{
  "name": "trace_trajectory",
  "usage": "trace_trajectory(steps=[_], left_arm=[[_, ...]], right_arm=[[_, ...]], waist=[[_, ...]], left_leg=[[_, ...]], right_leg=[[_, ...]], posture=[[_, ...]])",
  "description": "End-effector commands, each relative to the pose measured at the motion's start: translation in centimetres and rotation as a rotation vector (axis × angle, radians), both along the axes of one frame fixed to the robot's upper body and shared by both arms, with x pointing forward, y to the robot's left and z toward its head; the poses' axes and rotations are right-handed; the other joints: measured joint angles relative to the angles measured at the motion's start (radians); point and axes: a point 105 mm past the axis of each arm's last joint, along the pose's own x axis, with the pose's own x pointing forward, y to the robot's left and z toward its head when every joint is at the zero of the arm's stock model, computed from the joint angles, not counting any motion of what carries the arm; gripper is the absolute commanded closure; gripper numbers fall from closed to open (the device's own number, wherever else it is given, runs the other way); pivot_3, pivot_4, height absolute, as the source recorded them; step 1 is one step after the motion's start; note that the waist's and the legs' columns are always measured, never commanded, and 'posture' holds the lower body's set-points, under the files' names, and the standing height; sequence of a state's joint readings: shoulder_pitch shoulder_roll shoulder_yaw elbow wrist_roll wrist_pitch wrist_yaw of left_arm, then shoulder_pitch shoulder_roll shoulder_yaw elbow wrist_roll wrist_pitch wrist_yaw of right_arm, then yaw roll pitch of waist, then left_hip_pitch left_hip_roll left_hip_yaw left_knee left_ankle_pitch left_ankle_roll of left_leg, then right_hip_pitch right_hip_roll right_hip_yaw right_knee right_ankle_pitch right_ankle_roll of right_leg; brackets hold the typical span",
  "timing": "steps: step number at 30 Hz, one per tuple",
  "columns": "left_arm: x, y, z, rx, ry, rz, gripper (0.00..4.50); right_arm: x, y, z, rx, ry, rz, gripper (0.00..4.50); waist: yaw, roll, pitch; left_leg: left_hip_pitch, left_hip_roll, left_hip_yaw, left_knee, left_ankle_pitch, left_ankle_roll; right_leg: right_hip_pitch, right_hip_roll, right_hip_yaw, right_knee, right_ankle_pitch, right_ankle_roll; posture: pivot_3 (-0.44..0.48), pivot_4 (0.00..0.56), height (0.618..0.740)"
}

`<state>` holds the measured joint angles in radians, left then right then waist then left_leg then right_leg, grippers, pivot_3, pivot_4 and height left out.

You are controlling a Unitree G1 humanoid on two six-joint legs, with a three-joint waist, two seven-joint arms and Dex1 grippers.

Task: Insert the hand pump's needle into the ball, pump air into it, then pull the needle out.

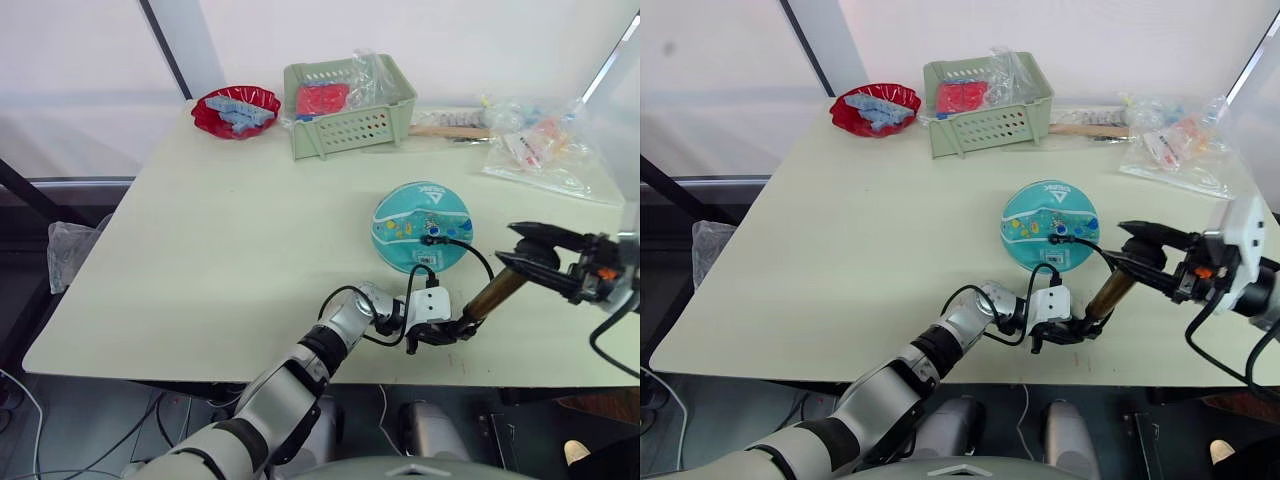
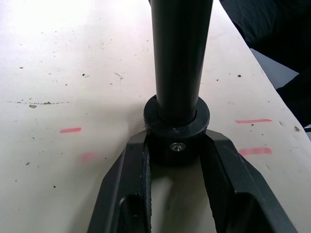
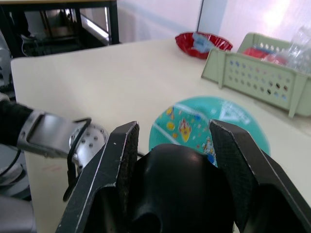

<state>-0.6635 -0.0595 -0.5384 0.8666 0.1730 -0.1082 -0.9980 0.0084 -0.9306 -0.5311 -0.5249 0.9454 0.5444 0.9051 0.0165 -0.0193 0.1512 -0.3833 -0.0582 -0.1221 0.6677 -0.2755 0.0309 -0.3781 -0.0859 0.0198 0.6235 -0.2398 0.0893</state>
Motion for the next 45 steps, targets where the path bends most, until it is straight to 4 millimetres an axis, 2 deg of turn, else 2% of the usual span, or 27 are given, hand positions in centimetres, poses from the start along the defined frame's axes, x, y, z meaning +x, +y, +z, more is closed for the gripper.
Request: trace_trajectory(steps=[1, 6, 9, 15, 20, 27, 32, 35, 39, 43, 45], left_arm=[[-0.9, 4.5, -5.7, 0.233, 0.118, 0.088, 3.54], [-0.9, 4.6, -5.7, 0.236, 0.117, 0.088, 3.54], [-0.9, 4.6, -5.7, 0.237, 0.117, 0.087, 3.54], [-1.0, 4.6, -5.7, 0.235, 0.119, 0.085, 3.54], [-1.0, 4.6, -5.7, 0.236, 0.119, 0.088, 3.54], [-1.0, 4.7, -5.8, 0.236, 0.123, 0.093, 3.54], [-1.0, 4.7, -5.8, 0.235, 0.122, 0.095, 3.54], [-1.0, 4.7, -5.7, 0.235, 0.12, 0.095, 3.54], [-1.0, 4.6, -5.7, 0.234, 0.121, 0.094, 3.54], [-1.1, 4.5, -5.8, 0.233, 0.122, 0.091, 3.54], [-1.1, 4.4, -5.8, 0.232, 0.121, 0.092, 3.54]], right_arm=[[-0.9, -0.5, 3.7, -0.002, -0.12, -0.004, 2.68], [-1.3, -1.1, 5.4, 0.007, -0.139, -0.017, 2.68], [-1.3, -0.8, 5.0, 0.007, -0.119, -0.01, 2.68], [-1.0, 0.1, 0.5, -0.025, 0.007, -0.003, 2.68], [-0.9, 0.7, -2.1, -0.006, 0.065, 0.004, 2.68], [-0.2, 0.9, -8.8, -0.108, 0.138, -0.047, 2.68], [-0.2, 1.2, -10.6, -0.081, 0.146, -0.05, 2.69], [-0.3, 1.4, -10.6, -0.073, 0.136, -0.042, 2.69], [-0.3, 1.2, -9.4, -0.065, 0.107, -0.036, 2.69], [-0.7, 0.8, -7.4, -0.055, 0.077, -0.006, 2.69], [-0.7, 0.6, -5.7, -0.038, 0.048, -0.004, 2.69]], waist=[[0.0, 0.0, 0.0], [0.0, 0.0, 0.001], [0.0, 0.0, 0.001], [0.0, -0.003, 0.0], [-0.001, -0.004, -0.001], [-0.002, -0.008, -0.005], [-0.002, -0.011, -0.008], [-0.003, -0.009, -0.009], [-0.002, -0.009, -0.009], [-0.001, -0.006, -0.007], [0.001, -0.003, -0.005]], left_leg=[[0.0, 0.0, 0.0, 0.0, 0.0, 0.0], [0.0, 0.0, 0.0, 0.0, 0.0, 0.0], [-0.001, 0.0, 0.0, 0.0, 0.0, 0.0], [0.0, 0.0, 0.0, 0.0, 0.0, 0.0], [0.001, 0.0, 0.0, 0.0, 0.0, 0.0], [0.002, 0.001, -0.001, 0.0, 0.0, 0.0], [0.003, 0.001, -0.001, 0.0, 0.0, -0.001], [0.003, 0.001, -0.001, 0.0, 0.0, -0.001], [0.003, 0.001, -0.001, 0.0, 0.0, 0.0], [0.002, 0.001, -0.001, 0.0, 0.0, 0.0], [0.002, 0.001, -0.001, 0.0, 0.0, 0.0]], right_leg=[[0.0, 0.0, 0.0, 0.0, 0.0, 0.0], [0.0, -0.001, 0.0, 0.0, 0.0, 0.0], [0.0, -0.002, 0.0, 0.0, 0.0, 0.0], [0.0, -0.002, 0.0, 0.0, 0.0, 0.0], [0.0, -0.001, 0.0, 0.0, 0.0, 0.0], [0.0, 0.001, 0.0, 0.0, 0.0, 0.0], [0.001, 0.002, 0.0, 0.0, 0.0, 0.0], [0.001, 0.002, 0.0, 0.0, 0.0, 0.0], [0.001, 0.003, 0.0, 0.0, 0.0, 0.0], [0.001, 0.002, 0.0, 0.0, 0.0, 0.0], [0.001, 0.002, 0.0, 0.0, 0.0, 0.0]], posture=[[0.0, 0.15, 0.737], [0.0, 0.15, 0.737], [0.0, 0.15, 0.737], [0.0, 0.15, 0.737], [0.0, 0.15, 0.737], [0.0, 0.15, 0.737], [0.0, 0.15, 0.737], [0.0, 0.15, 0.737], [0.0, 0.15, 0.737], [0.0, 0.15, 0.737], [0.0, 0.15, 0.737]])
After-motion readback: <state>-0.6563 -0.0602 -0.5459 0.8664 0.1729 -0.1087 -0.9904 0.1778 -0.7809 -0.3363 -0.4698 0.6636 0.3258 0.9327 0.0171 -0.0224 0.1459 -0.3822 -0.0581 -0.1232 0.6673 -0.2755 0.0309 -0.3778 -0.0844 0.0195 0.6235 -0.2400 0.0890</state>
